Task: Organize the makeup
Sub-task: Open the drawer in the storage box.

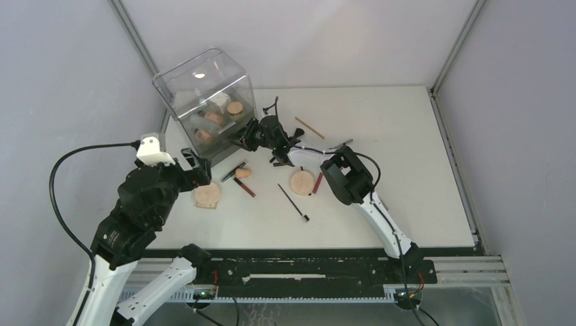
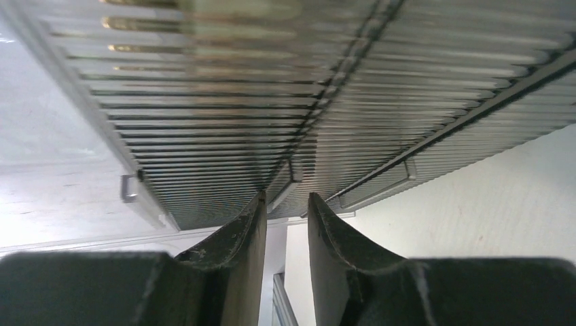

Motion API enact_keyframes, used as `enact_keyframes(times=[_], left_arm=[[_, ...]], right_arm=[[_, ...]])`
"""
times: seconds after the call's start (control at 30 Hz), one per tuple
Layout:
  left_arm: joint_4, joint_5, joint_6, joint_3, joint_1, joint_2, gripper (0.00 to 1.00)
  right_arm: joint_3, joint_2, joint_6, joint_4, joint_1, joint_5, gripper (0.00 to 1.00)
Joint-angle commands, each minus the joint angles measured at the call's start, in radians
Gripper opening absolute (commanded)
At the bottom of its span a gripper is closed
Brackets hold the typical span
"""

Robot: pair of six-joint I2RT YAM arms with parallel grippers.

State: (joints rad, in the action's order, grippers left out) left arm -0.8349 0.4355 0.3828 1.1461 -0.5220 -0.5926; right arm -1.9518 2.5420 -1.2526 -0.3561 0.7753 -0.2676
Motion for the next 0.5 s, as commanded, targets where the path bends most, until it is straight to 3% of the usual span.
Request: enact_keyframes(times=[0.0, 0.47], left_arm=[[0.007, 0.018, -0.021, -0.021, 0.002, 0.008, 0.96], [-0.007, 0.028, -0.021, -0.026, 0.002, 0.020, 0.96]], right_arm=[[-0.053, 0.019, -0.018, -0.062, 0.007, 0.045, 0.35], [-0.079, 0.043, -0.045, -0.177, 0.000, 0.029, 0.31]])
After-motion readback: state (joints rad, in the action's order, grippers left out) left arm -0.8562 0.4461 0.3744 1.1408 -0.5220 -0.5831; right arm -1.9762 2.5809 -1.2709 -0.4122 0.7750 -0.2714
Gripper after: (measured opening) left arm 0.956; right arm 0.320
